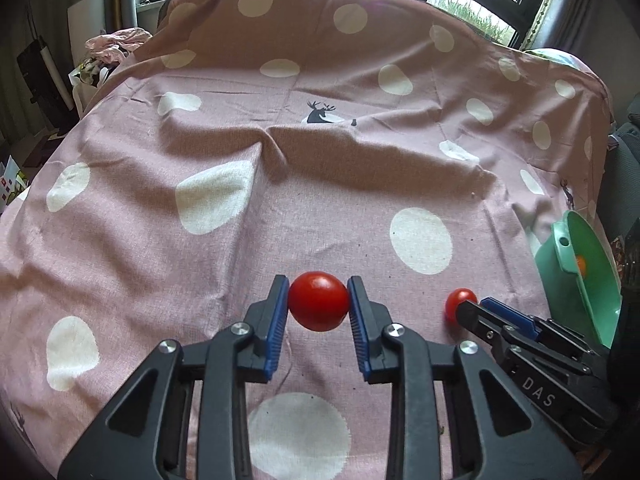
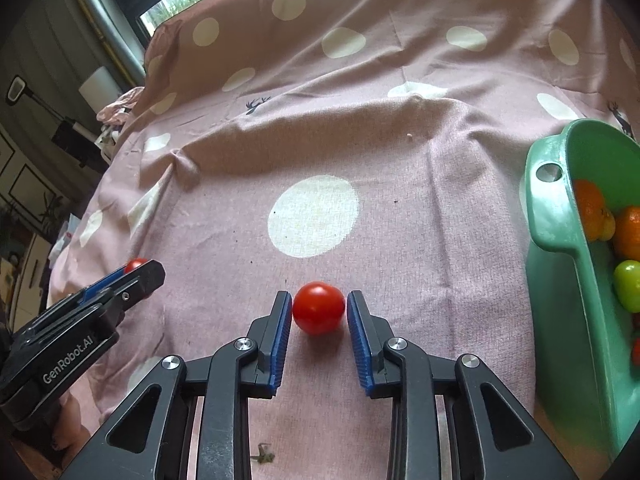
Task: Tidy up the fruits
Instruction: 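Carry the cherry tomato in the right tool over the bowl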
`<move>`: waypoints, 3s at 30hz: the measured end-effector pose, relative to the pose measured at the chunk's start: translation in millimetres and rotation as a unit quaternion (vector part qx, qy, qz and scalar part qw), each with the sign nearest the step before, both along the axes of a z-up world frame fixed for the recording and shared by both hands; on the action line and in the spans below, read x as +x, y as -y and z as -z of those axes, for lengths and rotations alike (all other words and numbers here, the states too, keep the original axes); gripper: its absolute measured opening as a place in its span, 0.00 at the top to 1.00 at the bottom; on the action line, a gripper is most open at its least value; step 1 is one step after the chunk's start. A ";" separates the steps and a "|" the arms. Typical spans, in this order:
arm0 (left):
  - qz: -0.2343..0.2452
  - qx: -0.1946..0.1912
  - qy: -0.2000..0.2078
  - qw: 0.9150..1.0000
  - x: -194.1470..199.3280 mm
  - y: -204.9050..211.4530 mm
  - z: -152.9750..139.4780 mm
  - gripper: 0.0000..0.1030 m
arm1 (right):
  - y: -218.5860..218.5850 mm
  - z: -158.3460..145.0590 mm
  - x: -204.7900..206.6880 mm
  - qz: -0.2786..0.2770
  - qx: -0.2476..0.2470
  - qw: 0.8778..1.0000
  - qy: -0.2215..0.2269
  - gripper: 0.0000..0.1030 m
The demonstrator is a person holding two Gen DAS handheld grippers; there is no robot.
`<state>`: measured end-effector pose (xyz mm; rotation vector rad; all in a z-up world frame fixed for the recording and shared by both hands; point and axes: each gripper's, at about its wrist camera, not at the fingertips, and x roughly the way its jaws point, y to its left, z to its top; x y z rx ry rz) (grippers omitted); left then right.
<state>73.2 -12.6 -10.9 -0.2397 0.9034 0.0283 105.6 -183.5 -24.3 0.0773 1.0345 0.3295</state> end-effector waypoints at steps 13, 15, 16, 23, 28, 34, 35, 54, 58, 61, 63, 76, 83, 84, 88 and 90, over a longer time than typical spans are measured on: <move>0.004 -0.013 0.026 1.000 -19.1 2.9 -18.1 0.71 | 14.5 -17.4 -9.1 0.008 0.039 0.999 0.013 0.70; 0.000 -0.015 0.026 1.000 -18.9 1.0 -18.2 0.71 | 15.0 -16.9 -5.9 0.009 0.051 0.999 0.014 0.70; -0.001 -0.017 0.026 1.000 -18.8 0.2 -18.2 0.71 | 14.8 -16.3 -3.9 0.007 0.056 0.998 0.013 0.70; 0.000 -0.019 0.014 1.000 -16.0 0.7 -13.1 0.71 | -0.7 -3.0 5.5 -0.001 0.035 0.999 0.009 0.70; 0.004 -0.017 0.014 1.000 -15.6 3.9 -12.8 0.71 | -7.1 8.4 6.0 0.000 0.003 1.000 0.002 0.70; 0.009 -0.019 0.021 1.000 -19.7 8.3 -17.7 0.71 | -12.3 10.2 0.4 -0.007 -0.021 1.000 0.014 0.71; 0.010 -0.021 0.024 0.999 -21.0 8.9 -19.6 0.71 | -10.8 9.8 -0.3 -0.006 -0.018 1.000 0.010 0.71; 0.063 -0.031 0.105 0.992 -42.9 67.4 -77.1 0.71 | 57.2 -83.5 -43.9 0.036 0.076 0.992 0.093 0.71; 0.083 -0.047 0.111 0.989 -38.9 90.7 -83.5 0.71 | 81.1 -97.6 -49.1 0.066 0.079 0.988 0.112 0.71; 0.100 -0.056 0.113 0.987 -34.5 111.6 -86.8 0.71 | 100.2 -104.4 -51.5 0.092 0.082 0.985 0.122 0.71; 0.112 -0.066 0.113 0.985 -30.7 124.9 -88.3 0.71 | 112.8 -108.6 -53.2 0.114 0.075 0.982 0.132 0.71; 0.176 -0.072 0.087 0.978 -8.6 197.7 -77.8 0.71 | 188.7 -104.9 -52.6 0.216 0.098 0.964 0.121 0.71; 0.201 -0.071 0.051 0.976 2.7 225.7 -57.5 0.71 | 213.4 -90.2 -45.9 0.244 0.108 0.960 0.092 0.71; 0.204 -0.070 0.048 0.975 3.8 229.0 -55.4 0.71 | 215.3 -88.4 -45.1 0.244 0.106 0.960 0.087 0.71; 0.211 -0.064 0.033 0.975 9.4 239.9 -46.5 0.71 | 221.0 -82.8 -42.1 0.251 0.098 0.960 0.076 0.71; 0.214 -0.060 0.027 0.975 11.2 245.0 -42.0 0.71 | 224.7 -78.4 -39.5 0.252 0.103 0.960 0.069 0.71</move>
